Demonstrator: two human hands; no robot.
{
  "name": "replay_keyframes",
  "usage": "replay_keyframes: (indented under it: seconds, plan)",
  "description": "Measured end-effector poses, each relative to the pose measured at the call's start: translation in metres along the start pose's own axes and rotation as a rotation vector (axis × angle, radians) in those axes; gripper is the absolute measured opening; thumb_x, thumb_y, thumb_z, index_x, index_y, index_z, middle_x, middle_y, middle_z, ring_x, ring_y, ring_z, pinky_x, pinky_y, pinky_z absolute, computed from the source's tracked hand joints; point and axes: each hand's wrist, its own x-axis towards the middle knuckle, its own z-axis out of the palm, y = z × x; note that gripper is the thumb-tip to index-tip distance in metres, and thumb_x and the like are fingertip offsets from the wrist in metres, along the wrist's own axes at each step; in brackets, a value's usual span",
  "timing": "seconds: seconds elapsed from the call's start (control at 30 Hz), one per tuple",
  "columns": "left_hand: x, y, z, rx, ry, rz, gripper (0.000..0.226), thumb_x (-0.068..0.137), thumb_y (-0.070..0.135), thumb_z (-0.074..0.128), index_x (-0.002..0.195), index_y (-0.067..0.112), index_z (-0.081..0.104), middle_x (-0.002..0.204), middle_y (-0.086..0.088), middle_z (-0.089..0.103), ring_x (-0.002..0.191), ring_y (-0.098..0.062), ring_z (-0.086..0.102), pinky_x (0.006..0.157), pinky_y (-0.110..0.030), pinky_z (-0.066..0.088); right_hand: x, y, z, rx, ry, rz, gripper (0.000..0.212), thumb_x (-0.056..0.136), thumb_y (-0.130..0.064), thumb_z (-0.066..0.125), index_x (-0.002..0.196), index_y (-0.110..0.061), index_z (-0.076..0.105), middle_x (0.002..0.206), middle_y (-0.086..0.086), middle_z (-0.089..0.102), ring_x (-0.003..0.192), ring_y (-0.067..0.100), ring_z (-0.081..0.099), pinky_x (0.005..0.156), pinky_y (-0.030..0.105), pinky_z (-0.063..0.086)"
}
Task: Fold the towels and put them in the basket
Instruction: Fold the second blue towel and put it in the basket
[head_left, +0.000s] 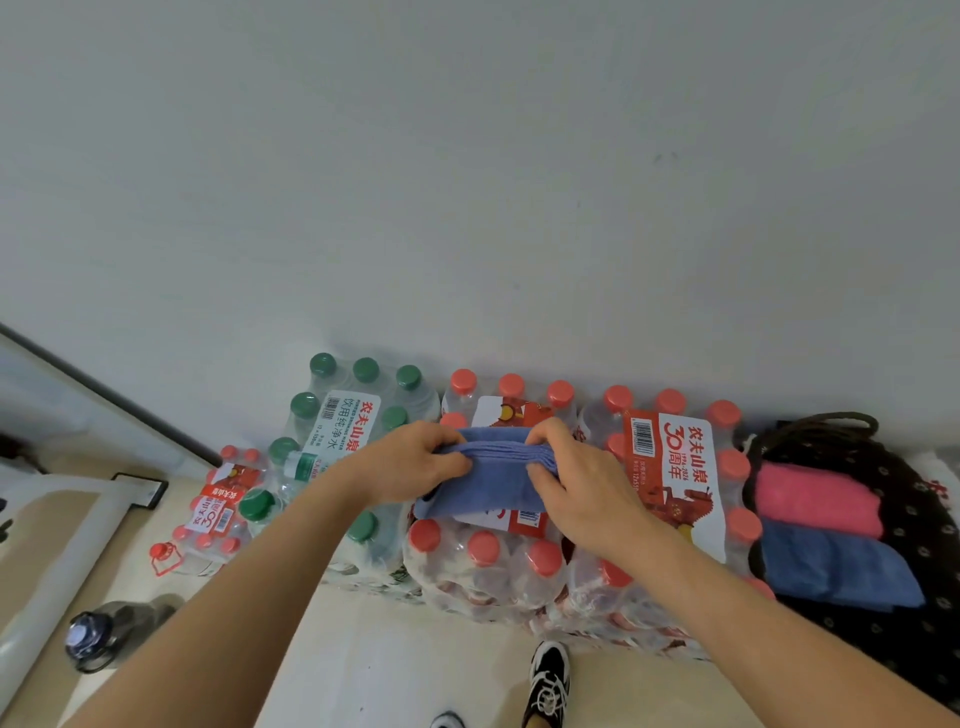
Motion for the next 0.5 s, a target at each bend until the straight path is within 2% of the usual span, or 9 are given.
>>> replay_keyframes:
  seconds: [0.07,0.13,0.2,0.27,0.33,0.4,0.5]
  plan:
    - [0.0,-0.003,0.002,-0.029,0.036,0.019,0.013,0.084,0.032,0.069,0.086,0.019,0.068,0.071,0.004,0.065,0.061,-0.007,0.056,0.062,-0.026,0.046,0.008,0.002,-0.001,0.03,-0.036,0.062,0.008,0.098,-0.024,0.045,0.106,-0.025,0.046,0.068,-0.011,0.051,0.058,0.009,0.051,0.05,0.024,0.033]
    - [-0.003,-0.006,0.007,-0.031,0.129,0.011,0.017,0.074,0.032,0.08,0.085,0.028,0.068,0.074,0.009,0.067,0.064,-0.002,0.06,0.06,-0.019,0.045,0.018,0.005,-0.004,0.096,-0.086,0.133,0.01,0.097,-0.023,0.047,0.105,-0.025,0.052,0.082,-0.007,0.061,0.073,0.014,0.058,0.061,0.032,0.046]
    - [-0.005,-0.008,0.013,-0.049,0.235,0.021,0.017,0.075,0.031,0.08,0.08,0.035,0.064,0.068,0.013,0.065,0.062,0.002,0.059,0.056,-0.011,0.041,0.028,0.007,-0.008,0.126,-0.123,0.188,0.017,0.096,-0.021,0.049,0.109,-0.023,0.059,0.1,-0.003,0.066,0.09,0.018,0.06,0.078,0.037,0.05]
    - [-0.003,-0.01,0.017,-0.045,0.322,0.029,0.01,0.083,0.032,0.071,0.079,0.036,0.063,0.065,0.015,0.064,0.061,0.004,0.058,0.053,-0.009,0.039,0.037,0.008,-0.01,0.161,-0.16,0.23,0.02,0.096,-0.019,0.05,0.109,-0.021,0.064,0.107,-0.002,0.066,0.096,0.018,0.06,0.084,0.037,0.049]
    - [0.0,-0.01,0.018,0.012,0.387,-0.003,0.009,0.087,0.035,0.065,0.08,0.03,0.065,0.066,0.012,0.063,0.06,-0.001,0.057,0.051,-0.011,0.034,0.043,0.008,-0.009,0.197,-0.193,0.261,0.02,0.095,-0.018,0.05,0.104,-0.021,0.067,0.103,0.0,0.067,0.095,0.019,0.06,0.084,0.039,0.051]
    - [0.006,-0.01,0.02,0.051,0.435,-0.06,0.018,0.087,0.036,0.064,0.076,0.022,0.064,0.063,0.009,0.06,0.058,-0.005,0.053,0.051,-0.017,0.032,0.047,0.008,-0.009,0.246,-0.191,0.298,0.019,0.095,-0.018,0.051,0.102,-0.02,0.069,0.101,0.0,0.068,0.094,0.018,0.061,0.083,0.037,0.051]
    - [0.017,-0.009,0.021,0.044,0.453,-0.148,0.02,0.085,0.038,0.064,0.077,0.019,0.066,0.065,0.005,0.062,0.063,-0.013,0.057,0.055,-0.024,0.037,0.046,0.009,-0.005,0.354,-0.111,0.347,0.016,0.093,-0.024,0.057,0.097,-0.018,0.072,0.095,-0.005,0.069,0.088,0.01,0.062,0.074,0.024,0.05]
